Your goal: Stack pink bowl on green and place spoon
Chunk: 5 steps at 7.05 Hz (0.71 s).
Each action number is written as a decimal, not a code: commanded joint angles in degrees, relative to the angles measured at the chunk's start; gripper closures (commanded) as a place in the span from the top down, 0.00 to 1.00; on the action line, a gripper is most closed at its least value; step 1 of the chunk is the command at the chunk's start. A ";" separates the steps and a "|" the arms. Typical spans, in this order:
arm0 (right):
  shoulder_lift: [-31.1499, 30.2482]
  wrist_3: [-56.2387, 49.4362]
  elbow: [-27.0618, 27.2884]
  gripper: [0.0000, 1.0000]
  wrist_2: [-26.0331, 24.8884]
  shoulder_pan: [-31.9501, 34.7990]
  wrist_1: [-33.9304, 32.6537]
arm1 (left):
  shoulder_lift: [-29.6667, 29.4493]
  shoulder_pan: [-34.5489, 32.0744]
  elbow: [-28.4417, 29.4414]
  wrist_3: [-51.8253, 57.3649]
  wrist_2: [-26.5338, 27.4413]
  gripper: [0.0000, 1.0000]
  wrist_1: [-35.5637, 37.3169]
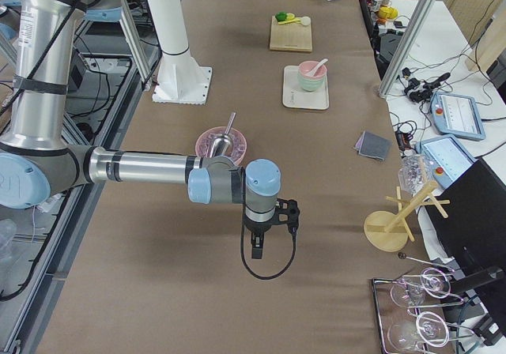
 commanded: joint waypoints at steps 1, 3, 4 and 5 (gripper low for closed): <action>-0.07 -0.02 0.00 1.00 0.00 0.00 -0.07 | 1.73 2.66 -0.40 -5.24 -0.16 0.99 -0.87; -0.07 0.16 0.00 1.00 0.00 0.00 -0.07 | 1.91 3.45 -1.54 -5.18 -0.33 0.99 -0.70; 0.11 0.16 -1.39 1.00 0.00 0.00 -0.07 | 1.91 3.45 -1.63 -5.18 -0.07 0.99 -0.70; 0.54 0.16 -2.36 1.00 0.00 0.00 0.10 | 1.83 3.45 -1.90 -5.18 -0.07 0.99 -0.70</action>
